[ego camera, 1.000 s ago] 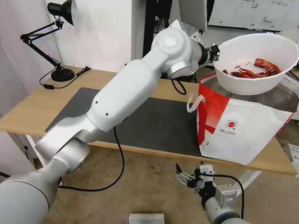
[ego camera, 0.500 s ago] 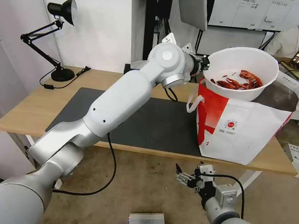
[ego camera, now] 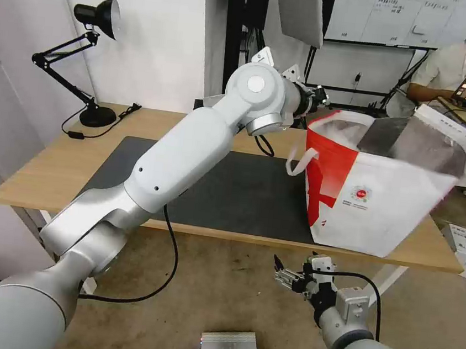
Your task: Pick up the trash from the table and place it into the takeout bag.
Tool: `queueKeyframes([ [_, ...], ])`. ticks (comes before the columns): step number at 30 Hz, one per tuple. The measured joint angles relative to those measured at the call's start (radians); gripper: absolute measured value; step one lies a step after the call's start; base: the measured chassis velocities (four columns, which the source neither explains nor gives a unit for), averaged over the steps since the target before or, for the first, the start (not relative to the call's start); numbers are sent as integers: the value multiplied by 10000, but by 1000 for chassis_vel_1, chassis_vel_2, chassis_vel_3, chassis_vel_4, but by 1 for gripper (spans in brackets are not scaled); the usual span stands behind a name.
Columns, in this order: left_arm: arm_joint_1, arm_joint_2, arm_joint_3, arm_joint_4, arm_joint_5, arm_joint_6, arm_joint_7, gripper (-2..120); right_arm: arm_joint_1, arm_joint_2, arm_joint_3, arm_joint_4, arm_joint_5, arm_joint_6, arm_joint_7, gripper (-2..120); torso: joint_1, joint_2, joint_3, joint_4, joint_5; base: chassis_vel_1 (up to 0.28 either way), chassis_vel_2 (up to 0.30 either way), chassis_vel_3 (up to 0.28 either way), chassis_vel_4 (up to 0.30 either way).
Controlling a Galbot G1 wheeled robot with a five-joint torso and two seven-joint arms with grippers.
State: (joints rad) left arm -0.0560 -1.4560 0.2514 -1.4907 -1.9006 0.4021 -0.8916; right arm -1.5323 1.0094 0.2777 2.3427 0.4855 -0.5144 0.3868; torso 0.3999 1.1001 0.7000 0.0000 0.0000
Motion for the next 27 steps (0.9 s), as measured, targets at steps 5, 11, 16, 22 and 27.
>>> queueKeyframes([
  [5, -12, 196, 2, -148, -19, 21, 27, 70, 0, 0, 0, 0, 0, 0, 0, 100, 0, -2, 0, 0, 0, 0, 0, 0, 0],
  [11, 119, 476, 31, -244, -3, 25, 139, 91, 0, 0, 0, 0, 0, 0, 0, 100, 0, -2, 0, 1, -1, 0, 0, 0, 0],
  [16, 283, 757, 31, -514, 9, 22, 164, 100, 0, 0, 0, 0, 0, 0, 0, 100, 0, -2, 0, -1, -1, 0, 0, 0, 0],
  [22, 650, 1501, 49, -1143, 109, 3, 321, 100, -1, 0, 0, 0, 0, 0, 0, 100, 0, -2, 0, 2, -2, 0, 0, 0, 0],
  [27, 988, 1823, 46, -1490, 359, -29, 380, 100, -1, 0, 0, 0, 0, 0, 0, 100, 0, -2, 0, 2, -3, 0, 0, 0, 0],
])
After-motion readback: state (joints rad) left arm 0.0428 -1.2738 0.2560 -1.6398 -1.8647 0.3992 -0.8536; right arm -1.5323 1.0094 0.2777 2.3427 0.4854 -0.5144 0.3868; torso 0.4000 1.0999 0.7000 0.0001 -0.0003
